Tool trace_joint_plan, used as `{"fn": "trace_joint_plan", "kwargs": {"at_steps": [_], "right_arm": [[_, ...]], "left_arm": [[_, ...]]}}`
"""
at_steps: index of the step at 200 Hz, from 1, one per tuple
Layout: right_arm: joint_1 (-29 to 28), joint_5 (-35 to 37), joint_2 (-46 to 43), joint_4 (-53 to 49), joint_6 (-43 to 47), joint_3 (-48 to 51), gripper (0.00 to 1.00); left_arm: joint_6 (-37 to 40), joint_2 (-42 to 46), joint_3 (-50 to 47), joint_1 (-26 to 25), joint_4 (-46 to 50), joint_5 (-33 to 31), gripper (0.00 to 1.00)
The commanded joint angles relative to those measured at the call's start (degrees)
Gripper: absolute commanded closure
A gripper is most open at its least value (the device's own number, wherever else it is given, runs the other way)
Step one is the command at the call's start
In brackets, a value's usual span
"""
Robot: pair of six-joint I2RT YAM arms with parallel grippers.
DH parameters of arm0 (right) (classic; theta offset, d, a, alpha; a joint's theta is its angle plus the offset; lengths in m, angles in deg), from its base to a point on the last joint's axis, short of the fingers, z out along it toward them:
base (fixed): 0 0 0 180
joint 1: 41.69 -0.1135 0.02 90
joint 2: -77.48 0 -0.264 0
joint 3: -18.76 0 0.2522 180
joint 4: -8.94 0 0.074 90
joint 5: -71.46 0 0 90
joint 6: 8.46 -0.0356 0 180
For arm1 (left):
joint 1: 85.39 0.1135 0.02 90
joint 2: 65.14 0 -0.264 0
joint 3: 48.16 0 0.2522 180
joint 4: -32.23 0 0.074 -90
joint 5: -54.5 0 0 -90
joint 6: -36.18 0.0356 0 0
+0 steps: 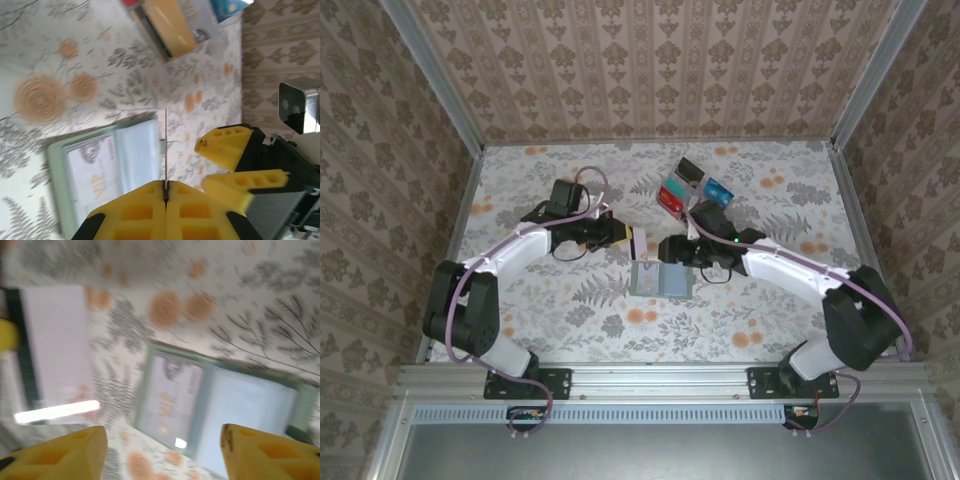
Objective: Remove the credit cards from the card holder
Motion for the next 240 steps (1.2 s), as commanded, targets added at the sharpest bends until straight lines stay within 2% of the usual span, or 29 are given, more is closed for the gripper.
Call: {"fn": "trace_joint_plan", "kwargs": {"at_steps": [1, 31, 53, 70, 110, 129, 152, 208, 240], "right_arm": [[2.85, -10.21, -1.82, 9.48, -5.24, 2.05, 0.30], [4.85, -19.25, -0.70, 21.97, -14.14, 3.47, 0.26], [5.79, -23.81, 0.97, 32.15, -21.84, 4.47, 0.26], [6.38, -26.69, 2.61, 36.39, -26.25, 3.38, 0.28], [6.90, -28.46, 4.40, 39.27, -28.75, 1.07, 0.42], [7.99, -27.87, 4.51, 42.33, -31.53, 2.25, 0.53], [9.24, -27.77, 4.98, 46.46, -34.42, 3.75, 0.58], [9.31, -29.47, 6.25, 46.08, -32.90, 1.67, 0.71], [9.40, -29.71, 6.98, 44.14, -30.72, 0.78, 0.90]], "left_arm": [[-6.00, 1.97, 1.23, -0.45, -8.33, 3.56, 1.00], [-13.27, 2.72, -0.75, -0.81, -18.31, 5.70, 1.00], [-17.48, 2.80, -1.73, -0.84, -24.25, 7.04, 1.00], [-19.35, 2.56, -2.39, -0.34, -26.95, 8.08, 1.00], [-23.90, 1.74, -3.67, 0.25, -33.07, 10.25, 1.00], [-24.43, 1.84, -4.37, 0.57, -33.41, 10.67, 1.00], [-25.51, 2.09, -5.43, 0.86, -34.70, 11.08, 1.00], [-27.96, 1.87, -6.92, 0.85, -38.13, 12.71, 1.00], [-27.96, 2.22, -7.03, 1.06, -37.47, 12.58, 1.00]]}}
